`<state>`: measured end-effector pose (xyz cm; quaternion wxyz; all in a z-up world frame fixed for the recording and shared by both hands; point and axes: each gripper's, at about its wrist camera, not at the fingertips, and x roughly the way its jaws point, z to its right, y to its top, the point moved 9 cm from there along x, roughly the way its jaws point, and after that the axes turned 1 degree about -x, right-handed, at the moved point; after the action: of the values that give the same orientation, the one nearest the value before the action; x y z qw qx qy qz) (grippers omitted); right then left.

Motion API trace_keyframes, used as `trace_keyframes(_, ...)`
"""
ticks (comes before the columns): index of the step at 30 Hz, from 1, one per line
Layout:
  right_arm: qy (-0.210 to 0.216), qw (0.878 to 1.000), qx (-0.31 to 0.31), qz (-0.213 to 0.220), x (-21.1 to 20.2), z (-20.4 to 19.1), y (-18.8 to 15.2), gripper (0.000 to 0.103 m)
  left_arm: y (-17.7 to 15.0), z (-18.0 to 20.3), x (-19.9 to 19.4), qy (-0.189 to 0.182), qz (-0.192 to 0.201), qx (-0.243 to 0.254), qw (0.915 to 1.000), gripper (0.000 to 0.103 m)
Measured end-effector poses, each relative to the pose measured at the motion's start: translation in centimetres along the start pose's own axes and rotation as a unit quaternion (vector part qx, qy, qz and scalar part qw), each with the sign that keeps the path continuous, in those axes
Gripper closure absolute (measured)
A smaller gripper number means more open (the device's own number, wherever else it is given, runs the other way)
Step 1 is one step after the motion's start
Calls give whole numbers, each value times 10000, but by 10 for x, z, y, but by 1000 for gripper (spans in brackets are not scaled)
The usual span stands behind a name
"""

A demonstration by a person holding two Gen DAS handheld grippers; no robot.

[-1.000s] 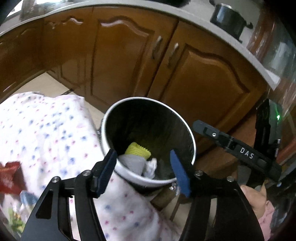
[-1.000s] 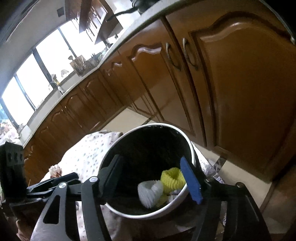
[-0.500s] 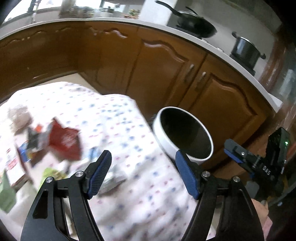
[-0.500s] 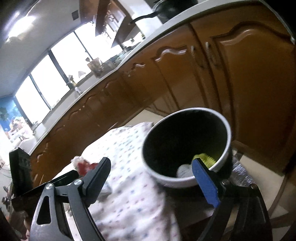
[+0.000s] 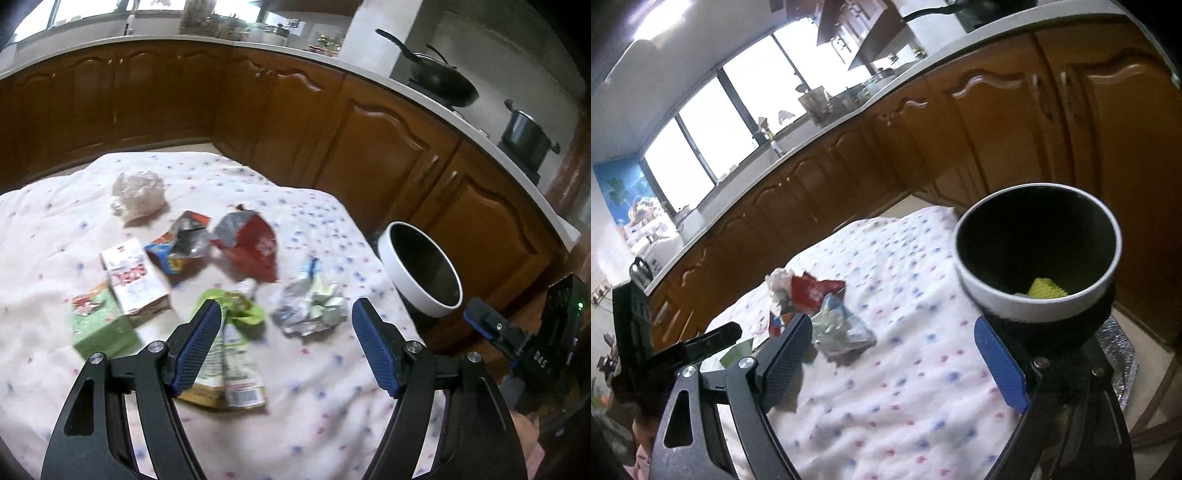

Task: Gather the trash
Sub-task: 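Move both grippers back over the remaining trash on the table, then grasp the grey foil wrapper with the left gripper while the right grasps a clear wrapper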

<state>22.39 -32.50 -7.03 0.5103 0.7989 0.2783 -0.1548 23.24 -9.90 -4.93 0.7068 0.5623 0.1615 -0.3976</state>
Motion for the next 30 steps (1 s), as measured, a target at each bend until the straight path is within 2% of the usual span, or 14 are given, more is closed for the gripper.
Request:
trace_keyframes(8,140,9993,-150,-304,28,-23,-11,12,6,-26,5,124,-119,-31,9998,28)
trace_keyframes(12,264,9982,-181,-498,46,-33,-16,12,12,-23,20,97,-320,243,9991,28)
trace_keyframes(24,340,9914,-588,-1120,112,-61,-33,14,51,-33,79,420,-577,417,9966,29)
trace_keyframes(25,338,9910,-601,-1146,115,-61,-33,15,51,-33,84,440,-604,444,9962,31)
trace_keyframes(27,336,9897,-635,-1240,123,-62,-37,24,51,-32,93,459,-679,518,9953,42)
trace_keyframes(28,341,9892,-632,-1275,126,-61,-38,27,50,-32,97,454,-728,545,9948,52)
trace_keyframes(29,346,9886,-625,-1323,129,-60,-41,38,48,-31,102,435,-801,568,9942,65)
trace_keyframes(30,373,9880,-610,-1368,131,-60,-43,53,46,-30,107,403,-875,579,9937,72)
